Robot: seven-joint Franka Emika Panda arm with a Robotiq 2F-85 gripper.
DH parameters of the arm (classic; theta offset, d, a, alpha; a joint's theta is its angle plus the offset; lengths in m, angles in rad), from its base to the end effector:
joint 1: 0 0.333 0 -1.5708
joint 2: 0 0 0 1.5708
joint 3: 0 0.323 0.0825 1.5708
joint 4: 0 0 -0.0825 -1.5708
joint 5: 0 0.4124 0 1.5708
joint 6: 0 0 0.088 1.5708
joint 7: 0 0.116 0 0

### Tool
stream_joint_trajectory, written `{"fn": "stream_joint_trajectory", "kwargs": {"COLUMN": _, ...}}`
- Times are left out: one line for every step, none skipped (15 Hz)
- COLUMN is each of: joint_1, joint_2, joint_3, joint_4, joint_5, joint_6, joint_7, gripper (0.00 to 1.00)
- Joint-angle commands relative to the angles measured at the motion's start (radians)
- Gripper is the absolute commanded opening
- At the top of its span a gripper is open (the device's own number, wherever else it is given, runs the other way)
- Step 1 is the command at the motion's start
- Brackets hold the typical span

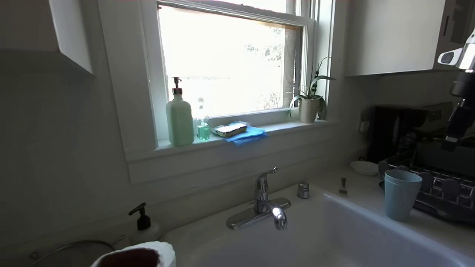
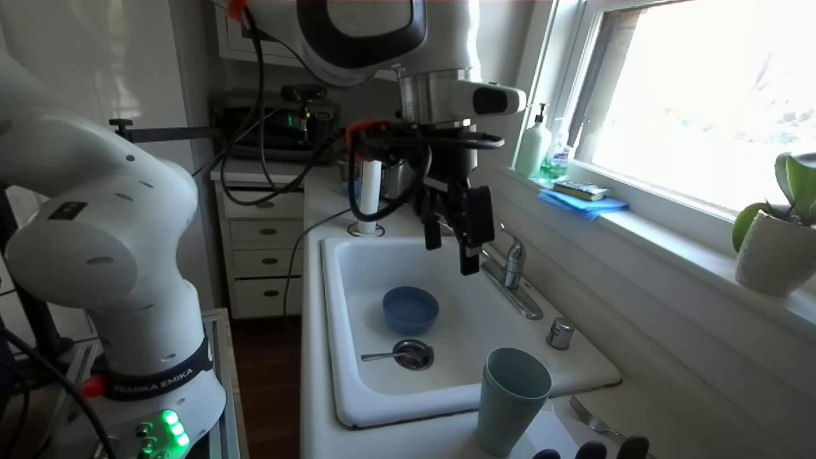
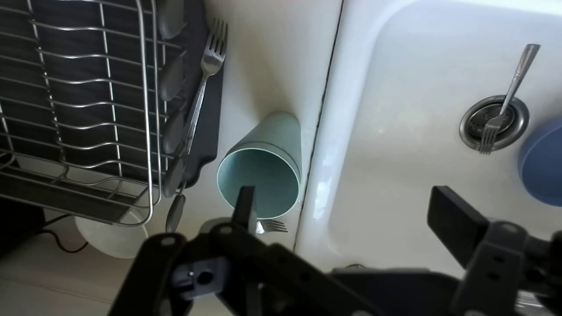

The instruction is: Remove the paper towel roll directly on the counter

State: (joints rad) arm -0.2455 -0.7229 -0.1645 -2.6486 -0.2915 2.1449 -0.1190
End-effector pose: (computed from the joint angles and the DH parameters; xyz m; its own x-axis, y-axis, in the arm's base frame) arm 0.3405 -0.1628 0.4668 0.9767 -0.1098 0.1844 -0.1445 -0.9717 0.1867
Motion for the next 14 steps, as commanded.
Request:
{"fn": "stream_joint_trajectory", "kwargs": {"joint_1": 0.015, "joint_2": 0.013, "joint_3": 0.003, "joint_4": 0.011, "joint_5": 0.002, "joint_6": 0.000, "joint_7": 0.000, "gripper": 1.00}}
{"fn": "stream_joint_trajectory", "kwargs": {"joint_1": 0.028, "joint_2": 0.030, "joint_3": 0.014, "joint_4": 0.023, "joint_5": 0.005, "joint_6": 0.005, "joint_7": 0.002, "gripper": 1.00}}
{"fn": "stream_joint_trajectory", "kwargs": {"joint_1": 0.042, "joint_2": 0.042, "joint_3": 0.023, "joint_4": 0.032, "joint_5": 0.009, "joint_6": 0.010, "joint_7": 0.004, "gripper": 1.00}}
{"fn": "stream_joint_trajectory", "kwargs": {"joint_1": 0.055, "joint_2": 0.054, "joint_3": 0.032, "joint_4": 0.042, "joint_5": 0.009, "joint_6": 0.013, "joint_7": 0.003, "gripper": 1.00}}
{"fn": "stream_joint_trajectory", "kwargs": {"joint_1": 0.074, "joint_2": 0.065, "joint_3": 0.039, "joint_4": 0.051, "joint_5": 0.019, "joint_6": 0.036, "joint_7": 0.010, "gripper": 1.00}}
{"fn": "stream_joint_trajectory", "kwargs": {"joint_1": 0.088, "joint_2": 0.085, "joint_3": 0.056, "joint_4": 0.067, "joint_5": 0.026, "joint_6": 0.045, "joint_7": 0.026, "gripper": 1.00}}
{"fn": "stream_joint_trajectory", "kwargs": {"joint_1": 0.105, "joint_2": 0.103, "joint_3": 0.068, "joint_4": 0.079, "joint_5": 0.028, "joint_6": 0.066, "joint_7": 0.030, "gripper": 1.00}}
{"fn": "stream_joint_trajectory", "kwargs": {"joint_1": 0.126, "joint_2": 0.124, "joint_3": 0.083, "joint_4": 0.098, "joint_5": 0.032, "joint_6": 0.075, "joint_7": 0.033, "gripper": 1.00}}
{"fn": "stream_joint_trajectory", "kwargs": {"joint_1": 0.144, "joint_2": 0.146, "joint_3": 0.097, "joint_4": 0.115, "joint_5": 0.034, "joint_6": 0.085, "joint_7": 0.031, "gripper": 1.00}}
{"fn": "stream_joint_trajectory", "kwargs": {"joint_1": 0.164, "joint_2": 0.168, "joint_3": 0.110, "joint_4": 0.132, "joint_5": 0.035, "joint_6": 0.091, "joint_7": 0.024, "gripper": 1.00}}
{"fn": "stream_joint_trajectory", "kwargs": {"joint_1": 0.136, "joint_2": 0.103, "joint_3": 0.093, "joint_4": 0.079, "joint_5": 0.014, "joint_6": 0.078, "joint_7": 0.020, "gripper": 1.00}}
{"fn": "stream_joint_trajectory", "kwargs": {"joint_1": 0.152, "joint_2": 0.124, "joint_3": 0.105, "joint_4": 0.095, "joint_5": 0.016, "joint_6": 0.082, "joint_7": 0.022, "gripper": 1.00}}
{"fn": "stream_joint_trajectory", "kwargs": {"joint_1": 0.160, "joint_2": 0.140, "joint_3": 0.112, "joint_4": 0.106, "joint_5": 0.016, "joint_6": 0.083, "joint_7": 0.025, "gripper": 1.00}}
{"fn": "stream_joint_trajectory", "kwargs": {"joint_1": 0.163, "joint_2": 0.153, "joint_3": 0.116, "joint_4": 0.115, "joint_5": 0.016, "joint_6": 0.083, "joint_7": 0.026, "gripper": 1.00}}
